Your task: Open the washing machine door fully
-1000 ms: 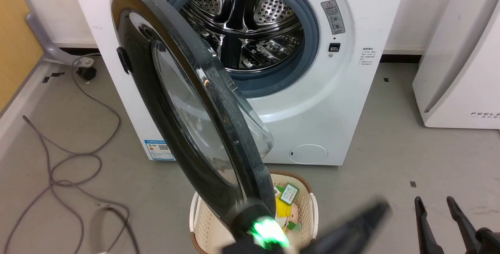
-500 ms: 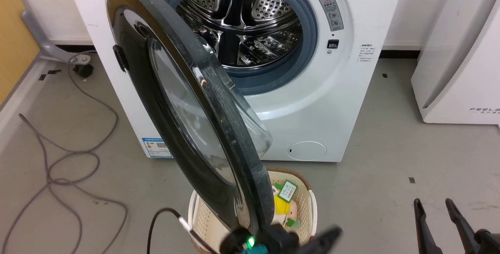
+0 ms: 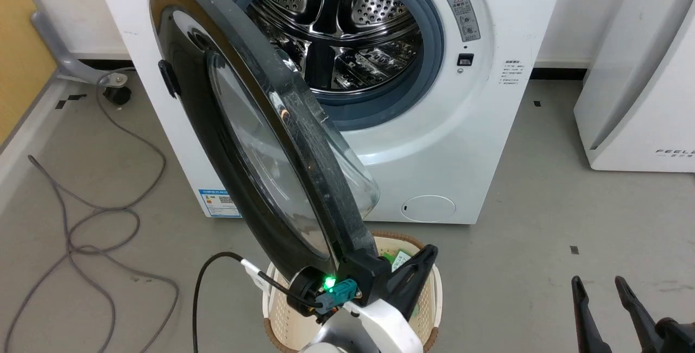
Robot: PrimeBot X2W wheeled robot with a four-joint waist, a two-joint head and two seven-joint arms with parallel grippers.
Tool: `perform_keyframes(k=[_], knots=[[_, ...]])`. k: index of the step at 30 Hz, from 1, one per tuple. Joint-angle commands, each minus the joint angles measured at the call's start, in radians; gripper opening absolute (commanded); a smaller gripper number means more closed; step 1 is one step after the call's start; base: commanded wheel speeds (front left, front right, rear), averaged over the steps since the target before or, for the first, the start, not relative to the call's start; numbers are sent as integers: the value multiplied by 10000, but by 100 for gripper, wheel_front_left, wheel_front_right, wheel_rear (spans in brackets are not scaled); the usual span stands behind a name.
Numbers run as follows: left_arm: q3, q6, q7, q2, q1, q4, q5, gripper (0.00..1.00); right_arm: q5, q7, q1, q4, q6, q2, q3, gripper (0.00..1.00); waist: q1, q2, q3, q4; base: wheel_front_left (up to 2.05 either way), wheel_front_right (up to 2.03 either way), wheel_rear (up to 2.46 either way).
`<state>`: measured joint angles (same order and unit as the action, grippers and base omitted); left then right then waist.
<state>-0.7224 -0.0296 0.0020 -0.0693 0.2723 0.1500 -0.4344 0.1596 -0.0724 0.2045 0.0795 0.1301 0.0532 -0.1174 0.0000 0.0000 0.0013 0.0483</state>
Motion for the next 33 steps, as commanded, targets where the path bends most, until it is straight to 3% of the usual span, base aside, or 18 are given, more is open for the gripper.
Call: perform_keyframes(k=[1,15,24,33], knots=[[32,-33,-52,48,113,32,-19,0,36,-49,-146,-6,6,-30,12,100,0,0,-2,7,0,0,0],[434,-627,-254,-323,-471,-65,-235,0,89,-67,-105,-119,6,-30,53,100,0,0,-110,322,0,0,0],[751,-1693,-7,-1105,-2321,-2285,-364,0,138,-136,78,-162,6,-30,-4,100,0,0,-258,951,0,0,0],[1231,-2773,85,-1739,-3599,-3999,-190,0,109,-154,136,-162,6,-30,-10,100,0,0,-235,2195,0,0,0]])
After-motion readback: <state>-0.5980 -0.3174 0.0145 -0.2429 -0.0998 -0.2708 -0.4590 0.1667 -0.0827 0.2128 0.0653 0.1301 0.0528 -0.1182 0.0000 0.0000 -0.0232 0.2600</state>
